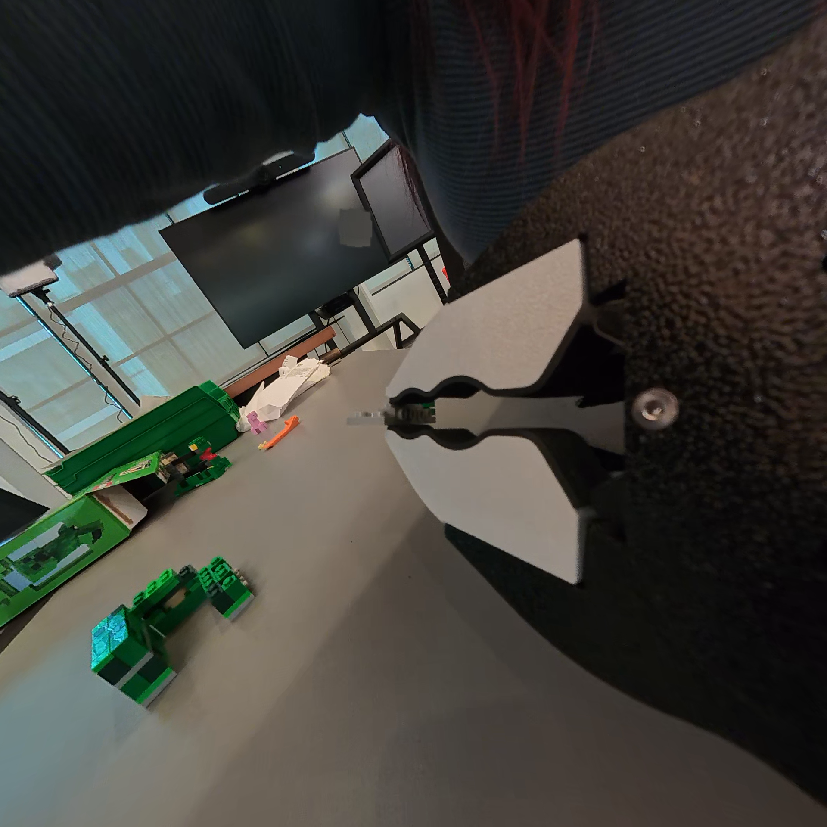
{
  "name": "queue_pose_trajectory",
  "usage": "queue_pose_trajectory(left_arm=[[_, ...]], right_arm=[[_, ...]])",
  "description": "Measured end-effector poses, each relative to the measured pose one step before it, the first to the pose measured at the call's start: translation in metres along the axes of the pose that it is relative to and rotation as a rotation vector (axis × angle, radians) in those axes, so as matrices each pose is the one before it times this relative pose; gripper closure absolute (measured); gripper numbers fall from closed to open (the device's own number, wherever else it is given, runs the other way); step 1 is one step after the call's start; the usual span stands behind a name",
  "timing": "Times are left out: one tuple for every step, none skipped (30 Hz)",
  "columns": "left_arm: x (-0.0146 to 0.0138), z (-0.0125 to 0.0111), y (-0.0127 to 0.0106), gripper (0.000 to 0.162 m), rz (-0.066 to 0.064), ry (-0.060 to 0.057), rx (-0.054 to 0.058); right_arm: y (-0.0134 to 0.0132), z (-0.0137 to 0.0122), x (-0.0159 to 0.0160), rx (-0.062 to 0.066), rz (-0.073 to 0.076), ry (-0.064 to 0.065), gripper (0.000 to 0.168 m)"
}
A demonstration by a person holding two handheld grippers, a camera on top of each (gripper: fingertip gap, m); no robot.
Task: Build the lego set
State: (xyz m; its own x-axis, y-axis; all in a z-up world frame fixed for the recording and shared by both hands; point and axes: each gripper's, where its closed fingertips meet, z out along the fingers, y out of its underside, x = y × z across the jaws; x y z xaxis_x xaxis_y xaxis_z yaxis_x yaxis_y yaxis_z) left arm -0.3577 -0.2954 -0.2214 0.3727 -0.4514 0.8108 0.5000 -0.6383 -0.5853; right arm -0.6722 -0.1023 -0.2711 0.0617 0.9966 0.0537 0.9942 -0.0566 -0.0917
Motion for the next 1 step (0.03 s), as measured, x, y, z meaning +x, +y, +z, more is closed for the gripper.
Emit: queue_pose_trajectory(left_arm=[[0.00004,-0.00001,0.00001,0.155,0.0001,0.0004,-0.0001]], right_arm=[[0.00158,0.00139,-0.00519,-0.0101,0.0138,-0.0424,0.151]])
